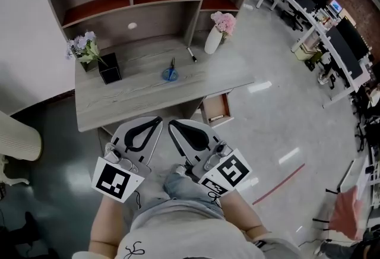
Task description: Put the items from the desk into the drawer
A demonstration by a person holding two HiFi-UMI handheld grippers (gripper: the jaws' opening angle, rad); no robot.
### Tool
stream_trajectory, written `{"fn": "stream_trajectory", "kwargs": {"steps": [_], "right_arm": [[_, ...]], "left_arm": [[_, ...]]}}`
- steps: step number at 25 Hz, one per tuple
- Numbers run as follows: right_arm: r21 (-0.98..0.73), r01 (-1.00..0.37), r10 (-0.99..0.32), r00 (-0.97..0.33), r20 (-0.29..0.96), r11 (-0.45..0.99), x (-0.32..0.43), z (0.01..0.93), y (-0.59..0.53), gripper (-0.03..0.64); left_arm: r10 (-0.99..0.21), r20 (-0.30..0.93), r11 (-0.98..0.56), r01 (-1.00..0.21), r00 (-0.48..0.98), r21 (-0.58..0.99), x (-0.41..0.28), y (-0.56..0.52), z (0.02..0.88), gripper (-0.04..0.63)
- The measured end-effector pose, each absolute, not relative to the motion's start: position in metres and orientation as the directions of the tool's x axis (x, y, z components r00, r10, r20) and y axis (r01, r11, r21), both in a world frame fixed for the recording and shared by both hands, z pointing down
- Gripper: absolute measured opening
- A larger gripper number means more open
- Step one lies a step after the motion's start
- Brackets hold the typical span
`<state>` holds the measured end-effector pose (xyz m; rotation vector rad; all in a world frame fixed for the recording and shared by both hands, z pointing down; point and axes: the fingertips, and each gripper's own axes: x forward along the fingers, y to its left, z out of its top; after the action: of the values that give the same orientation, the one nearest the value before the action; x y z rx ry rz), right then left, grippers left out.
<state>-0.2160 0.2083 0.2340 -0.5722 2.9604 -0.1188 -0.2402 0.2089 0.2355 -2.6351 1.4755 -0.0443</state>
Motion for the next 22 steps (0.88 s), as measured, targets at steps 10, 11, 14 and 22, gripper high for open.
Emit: {"fn": "stream_trajectory", "kwargs": {"steps": [10, 11, 14, 22], "right_arm": [[-0.100, -0.387, -0.396, -0.913, -0.099, 0.917, -0.195, 0.245, 0.108, 0.009], [-0.103, -0.389, -0.399, -0.912, -0.095, 0.915, -0.194, 0.247, 0.102, 0.009], [-0.117, -0.396, -0.406, -0.910, -0.083, 0.911, -0.197, 0.254, 0.086, 0.009], [-0.138, -0.464, -0.475, -0.878, -0.059, 0.875, -0.219, 0.268, 0.034, 0.009]], "left_arm": [[-0.856, -0.050, -0.504, -0.853, 0.514, -0.140, -0.227, 0.114, 0.236, 0.008], [-0.857, -0.049, -0.503, -0.854, 0.513, -0.134, -0.226, 0.109, 0.238, 0.008], [-0.853, -0.034, -0.513, -0.849, 0.520, -0.130, -0.227, 0.095, 0.244, 0.008], [-0.808, 0.029, -0.586, -0.797, 0.589, -0.149, -0.248, 0.042, 0.266, 0.008]]}}
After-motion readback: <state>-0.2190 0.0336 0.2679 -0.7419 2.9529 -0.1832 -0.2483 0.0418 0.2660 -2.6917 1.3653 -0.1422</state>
